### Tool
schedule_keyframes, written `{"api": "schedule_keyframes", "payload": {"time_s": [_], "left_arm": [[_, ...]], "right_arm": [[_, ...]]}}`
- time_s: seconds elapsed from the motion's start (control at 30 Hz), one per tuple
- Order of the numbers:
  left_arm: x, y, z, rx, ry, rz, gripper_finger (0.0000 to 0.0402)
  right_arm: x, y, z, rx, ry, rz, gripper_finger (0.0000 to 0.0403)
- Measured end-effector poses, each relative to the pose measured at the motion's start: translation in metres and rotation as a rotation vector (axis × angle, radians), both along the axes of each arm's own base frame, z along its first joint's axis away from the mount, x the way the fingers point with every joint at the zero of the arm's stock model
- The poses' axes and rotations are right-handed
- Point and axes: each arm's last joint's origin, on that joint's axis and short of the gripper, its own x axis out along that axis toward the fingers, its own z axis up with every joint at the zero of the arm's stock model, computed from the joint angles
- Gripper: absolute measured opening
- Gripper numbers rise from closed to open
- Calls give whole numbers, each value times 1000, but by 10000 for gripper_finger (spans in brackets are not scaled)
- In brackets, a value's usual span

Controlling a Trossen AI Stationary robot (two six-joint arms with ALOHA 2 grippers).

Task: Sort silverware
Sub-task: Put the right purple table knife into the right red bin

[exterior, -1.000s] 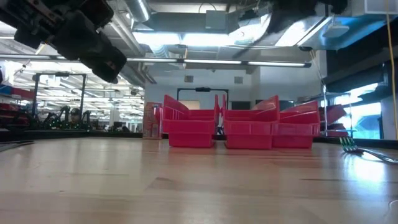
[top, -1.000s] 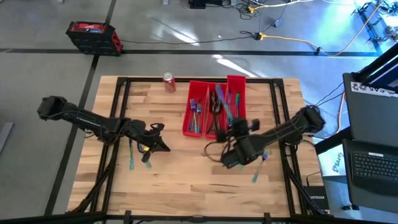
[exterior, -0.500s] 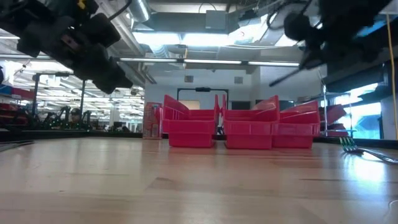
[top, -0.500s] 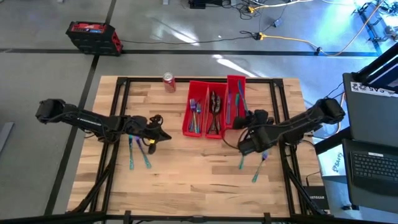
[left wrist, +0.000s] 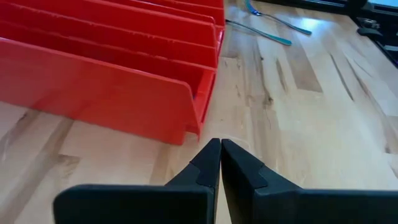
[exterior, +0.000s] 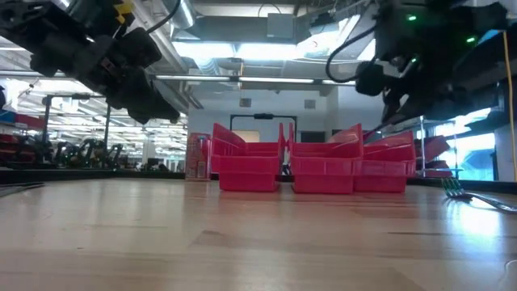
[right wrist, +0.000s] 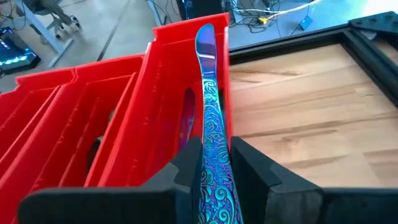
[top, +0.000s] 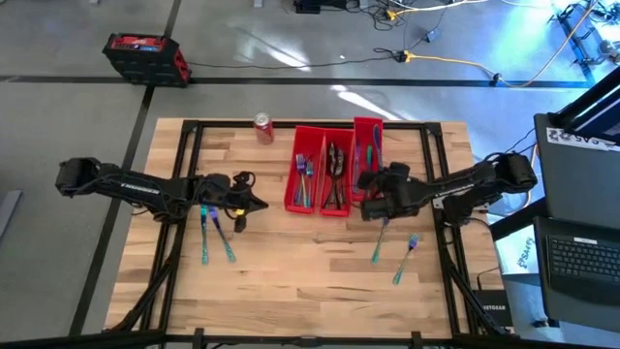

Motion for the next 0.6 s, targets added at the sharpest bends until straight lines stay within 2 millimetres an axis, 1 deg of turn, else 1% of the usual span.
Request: {"api": "schedule_keyframes", "payload": {"time_s": [0.3, 0.47, 0.6], "left_arm": [[0, 4, 0, 24, 4, 11, 0], [0, 4, 0, 24, 4, 10, 0], [0, 4, 0, 24, 5, 10, 0]], "right_arm": [[13, -27, -2, 61, 55, 21, 62], [16, -33, -7, 77, 85, 25, 57], [17, -33, -8, 74, 95, 36, 79]]}}
